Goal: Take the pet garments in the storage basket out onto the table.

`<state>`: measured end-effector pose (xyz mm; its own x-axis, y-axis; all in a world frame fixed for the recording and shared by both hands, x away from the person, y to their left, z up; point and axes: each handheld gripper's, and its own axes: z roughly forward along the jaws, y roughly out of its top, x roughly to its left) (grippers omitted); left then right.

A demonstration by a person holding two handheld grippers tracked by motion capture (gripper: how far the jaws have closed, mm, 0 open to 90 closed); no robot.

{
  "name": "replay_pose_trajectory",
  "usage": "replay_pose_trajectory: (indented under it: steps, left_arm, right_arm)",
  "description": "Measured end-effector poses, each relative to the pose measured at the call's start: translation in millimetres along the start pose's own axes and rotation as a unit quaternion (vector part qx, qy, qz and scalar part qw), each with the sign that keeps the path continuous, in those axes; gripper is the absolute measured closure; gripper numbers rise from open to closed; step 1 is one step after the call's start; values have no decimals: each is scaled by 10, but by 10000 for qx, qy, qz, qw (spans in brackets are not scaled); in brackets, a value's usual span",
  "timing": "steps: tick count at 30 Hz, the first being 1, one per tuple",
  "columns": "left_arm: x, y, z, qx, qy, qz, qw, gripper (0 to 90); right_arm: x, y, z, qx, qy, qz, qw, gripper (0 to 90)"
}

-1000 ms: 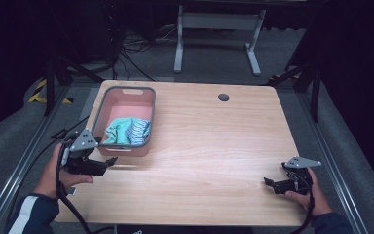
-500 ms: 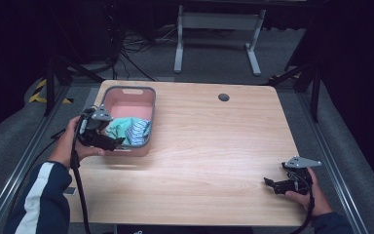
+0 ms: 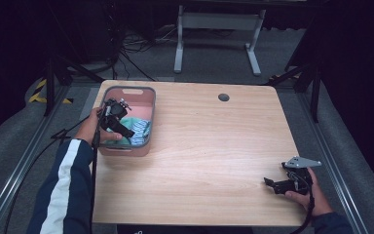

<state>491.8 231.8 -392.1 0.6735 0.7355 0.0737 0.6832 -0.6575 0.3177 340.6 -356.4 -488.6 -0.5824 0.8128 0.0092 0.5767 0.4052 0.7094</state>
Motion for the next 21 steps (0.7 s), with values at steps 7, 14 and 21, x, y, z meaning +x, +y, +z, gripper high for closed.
replay_pose_trajectory:
  steps: [7,14,21]
  left_arm:
    - [96,48,189,457,30,-253,9986,188]
    - [118,104,337,1016,-175,-252,9944,276]
    - [64,177,452,1414,-350,-131,9893,440]
  right_arm:
    - [0,0,0,0,1,-1,10000,3]
    - [0,0,0,-1,1,-2,10000,3]
    - [1,0,0,-1,5,3,10000,3]
